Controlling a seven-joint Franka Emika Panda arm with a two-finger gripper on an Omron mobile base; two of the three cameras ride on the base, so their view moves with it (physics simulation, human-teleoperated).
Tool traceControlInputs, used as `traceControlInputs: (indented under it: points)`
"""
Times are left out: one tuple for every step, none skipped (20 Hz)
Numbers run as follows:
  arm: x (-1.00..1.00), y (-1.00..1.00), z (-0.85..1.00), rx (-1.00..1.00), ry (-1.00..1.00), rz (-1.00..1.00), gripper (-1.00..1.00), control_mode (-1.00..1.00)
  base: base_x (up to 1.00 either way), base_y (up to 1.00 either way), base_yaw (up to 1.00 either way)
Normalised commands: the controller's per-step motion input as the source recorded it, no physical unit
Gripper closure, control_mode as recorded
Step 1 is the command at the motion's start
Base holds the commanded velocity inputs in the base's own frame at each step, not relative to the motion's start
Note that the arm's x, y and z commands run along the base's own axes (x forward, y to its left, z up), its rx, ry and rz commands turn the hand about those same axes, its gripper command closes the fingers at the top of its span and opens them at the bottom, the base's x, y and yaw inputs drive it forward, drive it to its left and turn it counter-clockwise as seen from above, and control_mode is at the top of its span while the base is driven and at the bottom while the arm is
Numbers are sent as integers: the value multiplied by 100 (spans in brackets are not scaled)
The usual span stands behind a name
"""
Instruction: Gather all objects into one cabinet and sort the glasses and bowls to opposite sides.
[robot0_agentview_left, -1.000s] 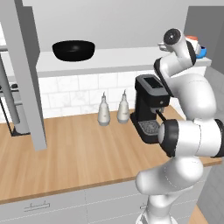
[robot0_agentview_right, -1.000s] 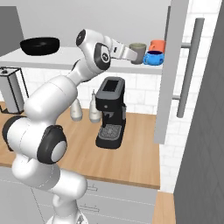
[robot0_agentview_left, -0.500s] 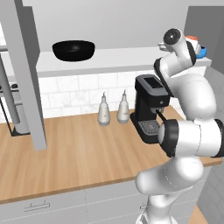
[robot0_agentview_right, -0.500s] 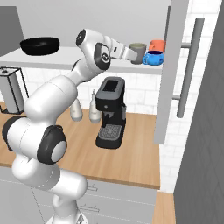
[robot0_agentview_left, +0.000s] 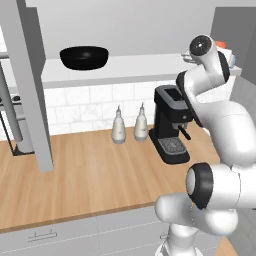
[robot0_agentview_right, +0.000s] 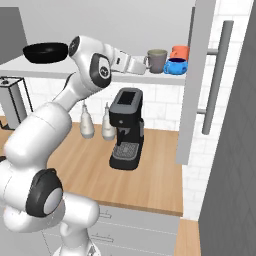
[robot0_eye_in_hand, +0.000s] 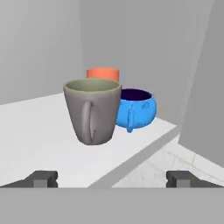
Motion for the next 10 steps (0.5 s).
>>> traceControlInputs:
  points:
    - [-87,66,0,-2,0,3,-100,-100,0,0,0]
    - [-81,76,0,-1,0,4,-100,-100,0,0,0]
    - [-68,88,1,0,0,5,-100,-100,0,0,0]
    - [-60,75,27,0,3,5,-100,-100,0,0,0]
    - [-41,81,36,0,1,7,-100,-100,0,0,0]
    - [-50,73,41,0,2,13,-100,-100,0,0,0]
    - [-49,66,45,0,4,18,-100,-100,0,0,0]
    - [-48,71,38,0,3,22,-100,-100,0,0,0]
    - [-51,69,38,0,4,23,-100,-100,0,0,0]
    - [-54,72,36,0,5,25,-100,-100,0,0,0]
